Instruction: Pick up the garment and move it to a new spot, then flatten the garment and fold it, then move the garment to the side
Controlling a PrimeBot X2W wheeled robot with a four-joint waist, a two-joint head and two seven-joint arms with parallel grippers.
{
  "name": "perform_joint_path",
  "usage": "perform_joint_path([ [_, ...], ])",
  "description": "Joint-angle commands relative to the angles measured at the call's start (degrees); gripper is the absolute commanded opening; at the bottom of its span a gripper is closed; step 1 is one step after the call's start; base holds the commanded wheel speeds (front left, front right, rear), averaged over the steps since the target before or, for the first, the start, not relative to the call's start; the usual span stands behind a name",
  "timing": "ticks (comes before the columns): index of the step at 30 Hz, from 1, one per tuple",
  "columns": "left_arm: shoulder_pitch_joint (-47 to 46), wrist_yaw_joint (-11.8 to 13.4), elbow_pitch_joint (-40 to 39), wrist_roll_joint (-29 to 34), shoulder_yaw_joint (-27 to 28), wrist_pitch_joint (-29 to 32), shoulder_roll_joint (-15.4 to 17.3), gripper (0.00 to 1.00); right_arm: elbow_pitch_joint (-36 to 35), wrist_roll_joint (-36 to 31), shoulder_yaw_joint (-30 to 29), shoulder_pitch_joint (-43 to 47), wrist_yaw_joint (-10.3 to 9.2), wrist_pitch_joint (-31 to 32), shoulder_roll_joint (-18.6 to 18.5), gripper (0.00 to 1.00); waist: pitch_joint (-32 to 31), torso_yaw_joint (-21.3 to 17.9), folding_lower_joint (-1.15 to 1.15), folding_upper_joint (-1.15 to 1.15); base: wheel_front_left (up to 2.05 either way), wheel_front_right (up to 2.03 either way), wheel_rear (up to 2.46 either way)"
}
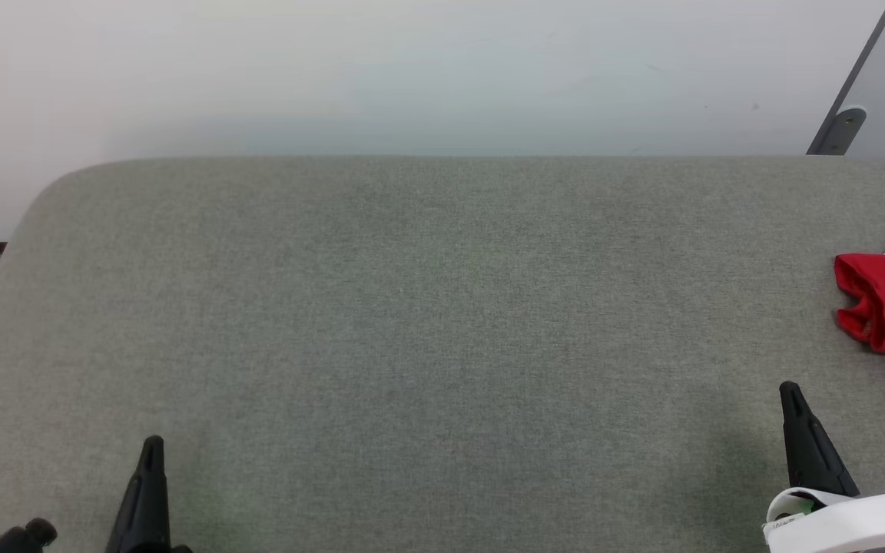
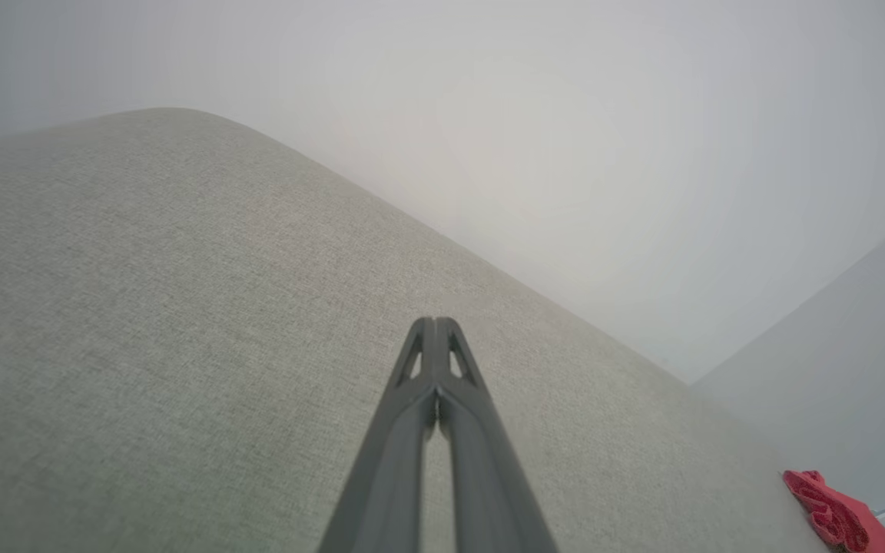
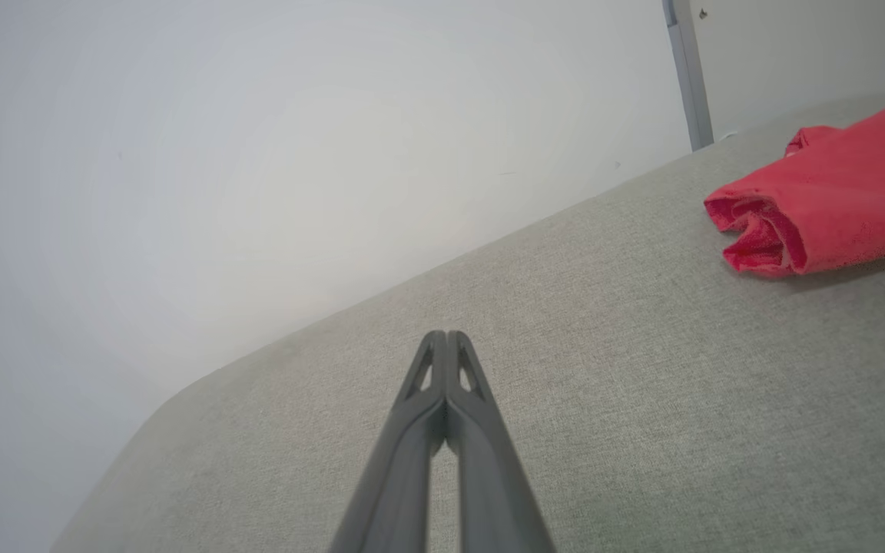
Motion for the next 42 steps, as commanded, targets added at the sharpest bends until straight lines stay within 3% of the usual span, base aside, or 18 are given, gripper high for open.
perform_joint_path([
  [1, -1.34, 0.04, -0.43, -1.68, 0.14, 0.29, 0.27, 0.0, -0.4, 2.2, 0.03, -1.45, -0.02, 0.12, -0.41, 0.0, -0.04, -0.02, 0.0, 0.0, 0.0, 0.0, 0.0],
  [42, -7.85, 0.05, 5.59, -27.12, -0.18, 8.03, -3.31, 0.0, 6.1, 32.35, -0.81, -4.81, -0.04, 4.53, -0.56, 0.0, -1.25, -0.85, 0.0, 0.0, 0.0, 0.0, 0.0],
])
